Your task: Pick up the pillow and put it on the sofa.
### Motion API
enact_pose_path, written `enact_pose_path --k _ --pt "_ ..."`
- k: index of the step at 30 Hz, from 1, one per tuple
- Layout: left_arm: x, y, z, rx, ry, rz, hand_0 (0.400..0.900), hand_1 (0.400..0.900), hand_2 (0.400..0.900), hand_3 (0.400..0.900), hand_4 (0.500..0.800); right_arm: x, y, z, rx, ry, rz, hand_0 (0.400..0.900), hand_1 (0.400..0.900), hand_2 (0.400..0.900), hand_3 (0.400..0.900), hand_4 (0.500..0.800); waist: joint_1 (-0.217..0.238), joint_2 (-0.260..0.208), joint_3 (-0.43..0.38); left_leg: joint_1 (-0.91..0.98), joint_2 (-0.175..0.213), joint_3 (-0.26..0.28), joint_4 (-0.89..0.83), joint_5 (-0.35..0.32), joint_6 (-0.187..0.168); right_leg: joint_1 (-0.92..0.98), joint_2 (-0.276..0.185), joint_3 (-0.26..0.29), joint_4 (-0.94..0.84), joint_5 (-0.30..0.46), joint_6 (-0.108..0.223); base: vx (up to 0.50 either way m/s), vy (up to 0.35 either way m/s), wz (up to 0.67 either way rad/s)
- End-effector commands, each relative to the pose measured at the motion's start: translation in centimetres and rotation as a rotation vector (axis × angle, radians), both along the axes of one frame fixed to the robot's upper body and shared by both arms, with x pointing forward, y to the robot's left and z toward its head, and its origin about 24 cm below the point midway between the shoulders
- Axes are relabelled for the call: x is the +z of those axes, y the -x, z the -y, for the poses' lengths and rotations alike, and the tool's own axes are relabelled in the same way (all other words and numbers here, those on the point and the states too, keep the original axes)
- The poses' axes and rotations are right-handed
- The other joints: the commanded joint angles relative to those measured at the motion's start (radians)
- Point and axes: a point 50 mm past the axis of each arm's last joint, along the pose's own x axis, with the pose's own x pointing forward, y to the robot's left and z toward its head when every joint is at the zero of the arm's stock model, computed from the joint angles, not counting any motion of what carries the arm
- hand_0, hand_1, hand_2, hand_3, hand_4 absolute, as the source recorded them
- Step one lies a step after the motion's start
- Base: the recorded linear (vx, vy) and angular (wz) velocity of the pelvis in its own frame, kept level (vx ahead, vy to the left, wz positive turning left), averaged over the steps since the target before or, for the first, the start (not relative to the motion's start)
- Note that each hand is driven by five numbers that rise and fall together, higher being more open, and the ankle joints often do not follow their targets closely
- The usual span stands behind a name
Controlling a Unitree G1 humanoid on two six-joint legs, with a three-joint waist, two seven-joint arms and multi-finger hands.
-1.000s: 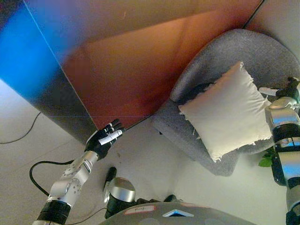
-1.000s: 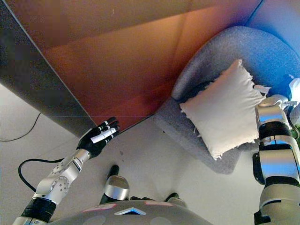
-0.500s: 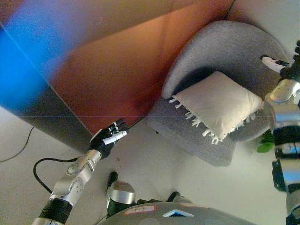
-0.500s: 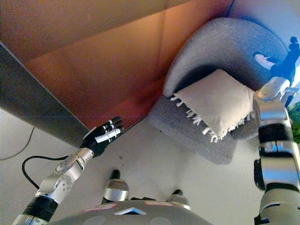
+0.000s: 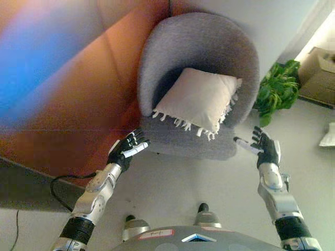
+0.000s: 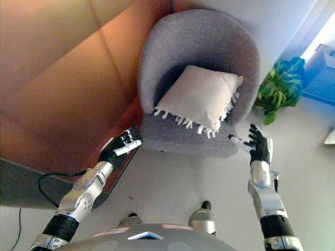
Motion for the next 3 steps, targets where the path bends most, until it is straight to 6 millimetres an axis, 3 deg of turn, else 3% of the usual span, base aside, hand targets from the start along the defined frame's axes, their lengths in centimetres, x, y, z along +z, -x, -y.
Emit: enact_pose_path --k 1,3 --pt "2.99 -1.72 -1.37 0.033 -0.025 0.199 0.900 0.900 0.900 0.900 0.800 2.37 -1.58 -1.84 0.112 -0.058 0.127 0.900 0.900 0.900 0.900 0.800 0.000 -0.006 -0.037 0.030 -0.014 0.041 0.009 -0.056 0.089 -0.033 -0.092 -0.003 -0.020 0.119 0.070 -0.09 0.055 -0.23" --pt "2.45 -1.23 -1.32 0.041 0.001 0.175 0.900 0.900 0.900 0.900 0.800 1.69 -0.89 -2.14 0.141 -0.062 0.087 0.900 0.900 0.900 0.900 0.800 -0.011 -0.001 -0.038 0.033 -0.019 0.047 0.007 -0.058 0.090 -0.038 -0.091 0.005 -0.020 0.118 0.069 -0.06 0.043 -0.16"
